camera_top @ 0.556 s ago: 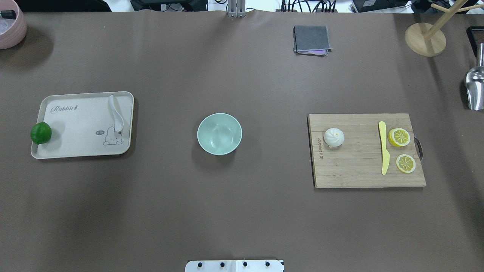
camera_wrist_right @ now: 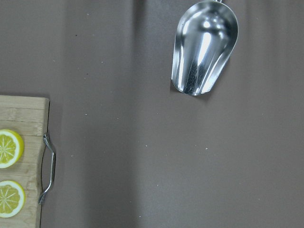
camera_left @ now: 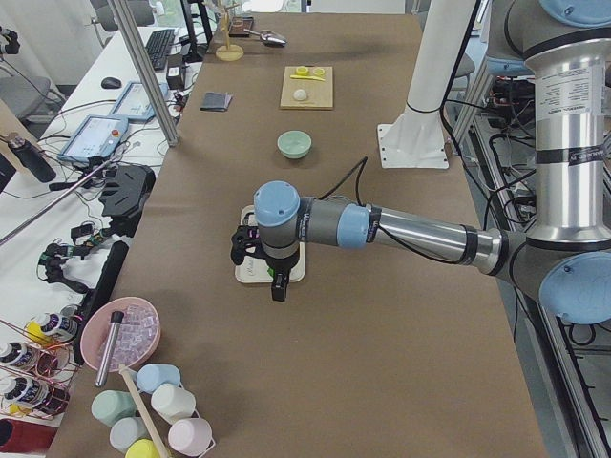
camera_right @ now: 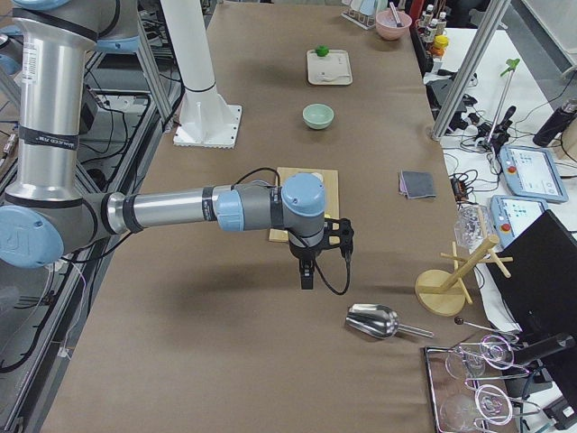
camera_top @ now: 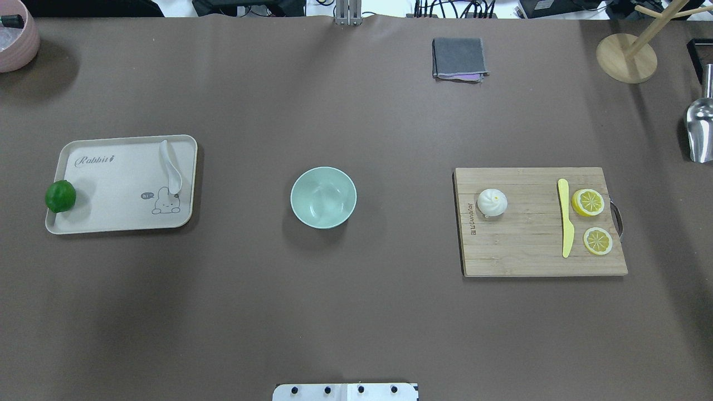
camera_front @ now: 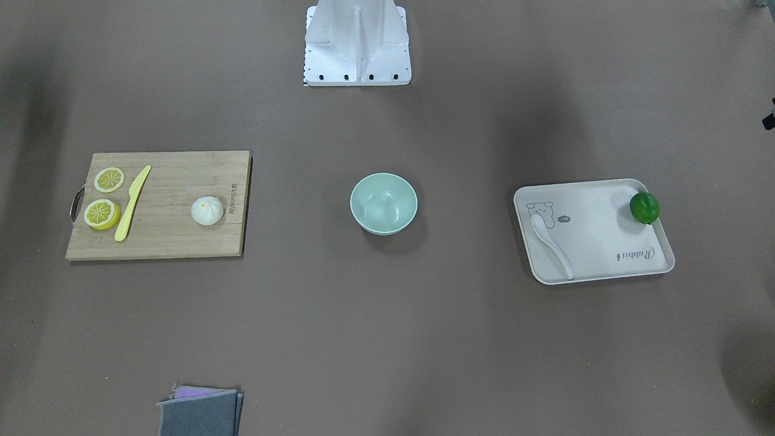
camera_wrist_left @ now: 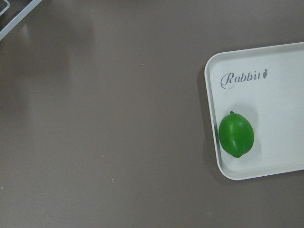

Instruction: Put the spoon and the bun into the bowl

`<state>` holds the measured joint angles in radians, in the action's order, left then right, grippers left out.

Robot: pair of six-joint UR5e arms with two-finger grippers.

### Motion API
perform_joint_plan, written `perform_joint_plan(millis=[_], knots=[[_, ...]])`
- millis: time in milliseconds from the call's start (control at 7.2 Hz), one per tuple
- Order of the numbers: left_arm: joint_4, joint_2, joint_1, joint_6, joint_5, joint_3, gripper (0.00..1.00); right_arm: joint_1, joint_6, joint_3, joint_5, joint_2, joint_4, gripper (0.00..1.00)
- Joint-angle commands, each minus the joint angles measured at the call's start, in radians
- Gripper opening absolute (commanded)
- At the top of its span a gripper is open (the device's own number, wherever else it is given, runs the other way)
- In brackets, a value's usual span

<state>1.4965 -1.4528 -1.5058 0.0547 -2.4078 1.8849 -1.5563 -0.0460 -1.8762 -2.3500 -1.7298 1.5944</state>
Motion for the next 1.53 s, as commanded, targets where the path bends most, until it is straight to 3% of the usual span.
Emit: perform_joint_plan(millis=[0, 556, 972, 1389], knots=[[0.001, 0.002, -0.001, -0.001, -0.007, 0.003, 0.98, -0.001, 0.003, 0.000, -0.005, -0.001, -0.004, 1.00], [0.030, -0.006, 0.001, -0.001, -0.013, -0.006, 0.98, 0.021, 0.014, -0.007, -0.040, -0.004, -0.002, 1.00], [0.218, 0.020, 0.015, 0.002, -0.045, -0.017, 0.98, 0.039, 0.002, -0.032, -0.066, -0.002, -0.020, 1.00], [0.309, 0.014, 0.045, 0.117, -0.083, -0.035, 0.97, 0.053, 0.000, -0.032, -0.107, -0.002, -0.102, 1.00]])
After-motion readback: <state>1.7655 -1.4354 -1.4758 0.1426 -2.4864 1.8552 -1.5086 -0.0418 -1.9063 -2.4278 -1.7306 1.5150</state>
